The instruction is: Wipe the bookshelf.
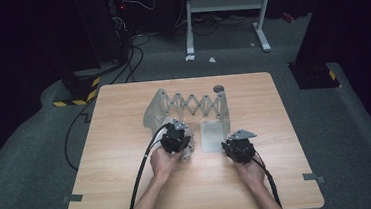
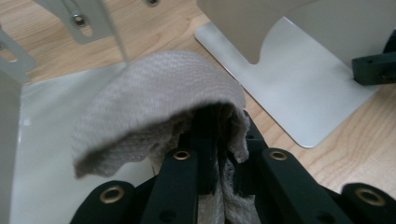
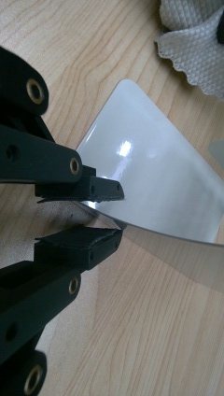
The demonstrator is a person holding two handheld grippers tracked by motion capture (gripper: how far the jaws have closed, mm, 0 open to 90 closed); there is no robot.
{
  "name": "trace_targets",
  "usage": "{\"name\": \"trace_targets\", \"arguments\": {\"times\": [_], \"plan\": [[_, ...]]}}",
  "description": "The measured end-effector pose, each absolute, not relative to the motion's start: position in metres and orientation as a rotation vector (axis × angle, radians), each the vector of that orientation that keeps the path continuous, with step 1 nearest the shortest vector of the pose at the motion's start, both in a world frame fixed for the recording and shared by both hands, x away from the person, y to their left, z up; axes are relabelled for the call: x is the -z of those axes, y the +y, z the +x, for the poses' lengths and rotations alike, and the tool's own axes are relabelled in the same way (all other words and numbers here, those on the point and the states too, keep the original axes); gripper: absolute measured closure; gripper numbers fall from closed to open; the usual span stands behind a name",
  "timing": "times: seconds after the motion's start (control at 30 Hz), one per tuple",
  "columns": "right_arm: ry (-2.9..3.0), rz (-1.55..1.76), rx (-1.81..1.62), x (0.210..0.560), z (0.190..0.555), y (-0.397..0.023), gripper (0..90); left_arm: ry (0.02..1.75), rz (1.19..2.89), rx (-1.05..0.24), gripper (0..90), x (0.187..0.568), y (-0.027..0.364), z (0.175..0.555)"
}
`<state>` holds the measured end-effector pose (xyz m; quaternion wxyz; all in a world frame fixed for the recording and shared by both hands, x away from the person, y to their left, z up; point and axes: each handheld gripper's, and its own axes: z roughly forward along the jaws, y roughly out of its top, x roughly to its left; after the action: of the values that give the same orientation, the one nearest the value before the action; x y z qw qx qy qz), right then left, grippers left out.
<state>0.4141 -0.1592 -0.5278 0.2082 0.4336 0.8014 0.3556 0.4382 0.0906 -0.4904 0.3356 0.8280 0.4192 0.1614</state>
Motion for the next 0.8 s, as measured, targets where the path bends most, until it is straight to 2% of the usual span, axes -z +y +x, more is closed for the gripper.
{"name": "trace_targets", "arguments": {"times": [0.37, 0.8], "plan": [[2.23, 1.211, -0.99, 0.528, 0.414, -0.159, 75.1, 1.094, 2.134, -0.398, 81.4, 0.482, 0.086, 0.445], [2.23, 1.212, -0.993, 0.528, 0.414, -0.159, 75.1, 1.098, 2.112, -0.445, 81.4, 0.464, 0.086, 0.45]]}}
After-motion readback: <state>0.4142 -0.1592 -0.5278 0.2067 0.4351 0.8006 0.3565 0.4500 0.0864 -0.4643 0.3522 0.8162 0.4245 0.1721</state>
